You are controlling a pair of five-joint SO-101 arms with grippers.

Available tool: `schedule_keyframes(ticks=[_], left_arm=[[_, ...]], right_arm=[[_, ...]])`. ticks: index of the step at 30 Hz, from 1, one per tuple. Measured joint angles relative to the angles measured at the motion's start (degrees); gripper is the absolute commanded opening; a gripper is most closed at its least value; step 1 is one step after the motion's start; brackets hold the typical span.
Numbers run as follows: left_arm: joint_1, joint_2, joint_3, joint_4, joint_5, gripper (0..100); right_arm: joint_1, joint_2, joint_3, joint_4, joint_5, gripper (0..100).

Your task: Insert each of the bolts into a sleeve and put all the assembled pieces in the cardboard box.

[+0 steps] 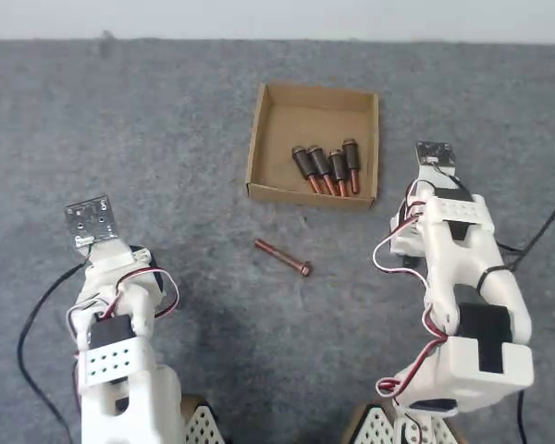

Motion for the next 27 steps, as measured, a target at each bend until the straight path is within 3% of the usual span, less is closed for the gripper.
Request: schedule_keyframes(ticks=[14,27], left_arm=[[0.00,0.00,0.00,0.00,0.00,2],[0.00,0.00,0.00,0.00,0.00,2]], right_arm=[[-0.09,-2.81,0.00,5.89,8.88,12.0],[-1.76,-0.97,0.00,1.05,9.32,11.6]])
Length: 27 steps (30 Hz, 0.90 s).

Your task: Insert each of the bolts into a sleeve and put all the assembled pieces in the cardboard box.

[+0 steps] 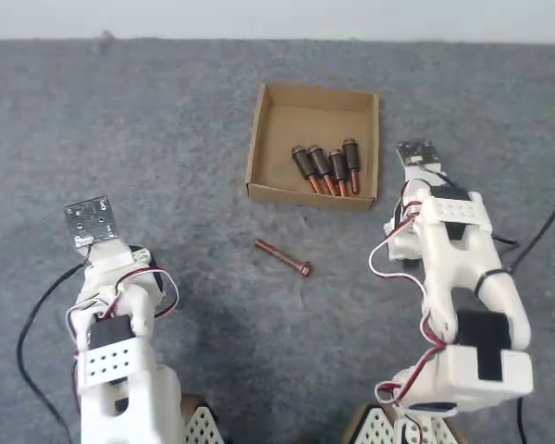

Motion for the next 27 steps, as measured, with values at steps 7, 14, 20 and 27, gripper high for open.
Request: schedule_keyframes(ticks=[7,14,20,27], left_arm=[[0.00,0.00,0.00,0.00,0.00,2],[0.00,0.00,0.00,0.00,0.00,2],[0.00,0.00,0.00,0.00,0.00,2],[0.00,0.00,0.00,0.00,0.00,2]], right_arm=[[-0.26,2.46,-0.09,-2.11,0.00,11.4],[0.00,2.46,-0.09,-2.46,0.00,1.3],[-0.09,2.64,-1.58,-2.37,0.00,2.0],[0.97,-1.14,-3.08,3.25,0.09,2.0]])
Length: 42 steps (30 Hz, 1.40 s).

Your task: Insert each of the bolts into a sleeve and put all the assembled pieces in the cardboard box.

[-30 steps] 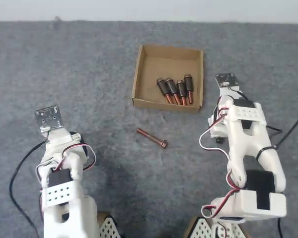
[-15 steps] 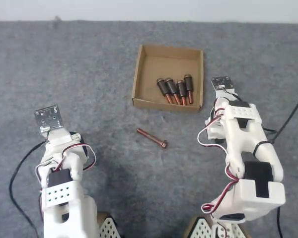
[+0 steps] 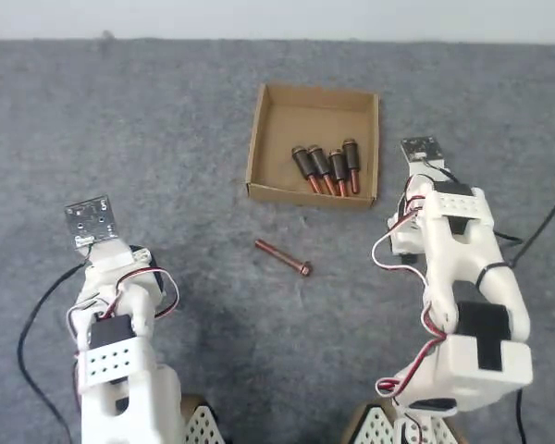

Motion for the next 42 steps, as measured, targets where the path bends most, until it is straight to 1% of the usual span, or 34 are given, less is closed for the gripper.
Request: schedule_keyframes(ticks=[4,7,10,14,17,19,22,24,27,34,39,42], left_arm=[[0.00,0.00,0.00,0.00,0.00,2],[0.00,0.00,0.00,0.00,-0.18,2],[0.00,0.00,0.00,0.00,-0.18,2],[0.00,0.00,0.00,0.00,-4.04,2],[0.09,0.00,0.00,0.00,-5.01,1],[1.49,0.00,-0.26,0.18,-5.89,1],[5.27,0.00,-3.25,3.69,-10.29,1],[7.47,0.00,-6.15,7.21,-11.52,1],[9.67,2.90,-13.89,13.36,-11.87,1],[15.47,22.42,-36.66,27.08,-11.69,1],[22.68,37.45,-48.88,32.35,-11.69,2],[27.60,44.48,-53.98,32.88,-15.12,2]], right_arm=[[-0.09,-7.65,0.00,6.07,0.00,2.3],[0.00,-12.57,1.93,8.00,0.00,2.0],[-0.18,-15.74,7.03,7.30,0.00,2.0],[-0.09,-18.81,14.86,3.87,0.00,2.0],[-0.09,-21.45,19.34,2.11,0.00,2.0],[0.00,-23.65,21.89,1.67,0.00,2.0],[1.93,-27.52,24.62,1.32,0.00,2.0],[2.81,-29.71,26.37,0.79,0.00,2.0],[2.90,-32.26,30.59,-1.93,0.00,2.0],[3.43,-34.37,33.67,-3.69,0.09,2.0],[5.98,-34.55,33.67,-6.24,0.18,2.0],[7.03,-34.55,33.67,-6.59,0.18,2.0]])
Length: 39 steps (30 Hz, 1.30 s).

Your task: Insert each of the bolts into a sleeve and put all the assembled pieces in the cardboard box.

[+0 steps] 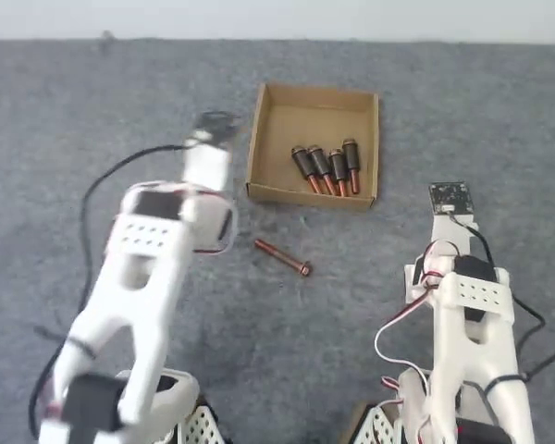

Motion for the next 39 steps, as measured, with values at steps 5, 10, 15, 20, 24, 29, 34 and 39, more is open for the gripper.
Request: schedule_keyframes(ticks=[5,10,15,20,24,29,34,39], left_arm=[[8.70,8.44,-4.22,0.09,-13.54,2],[15.82,10.37,-4.66,1.23,-27.52,2],[21.54,10.37,-4.66,6.86,-41.76,2],[23.03,10.37,-4.66,7.38,-48.44,2],[23.30,10.37,-4.66,7.38,-50.99,10],[22.68,10.37,-4.66,7.38,-50.99,15],[21.27,14.33,-6.95,5.63,-51.34,15],[21.19,24.53,-14.24,5.54,-51.34,15]], right_arm=[[0.00,0.00,0.97,-0.09,0.62,2.0],[0.18,0.00,0.97,-0.09,1.93,2.0],[0.09,0.00,0.97,-0.09,2.20,2.0],[0.00,0.00,2.55,-2.20,2.20,2.0],[0.00,0.00,2.55,-2.64,2.20,2.0],[0.00,0.00,2.55,-2.64,2.20,2.0],[0.18,0.00,2.55,-2.64,2.99,2.0],[0.09,0.00,2.55,-2.64,3.87,2.0]])
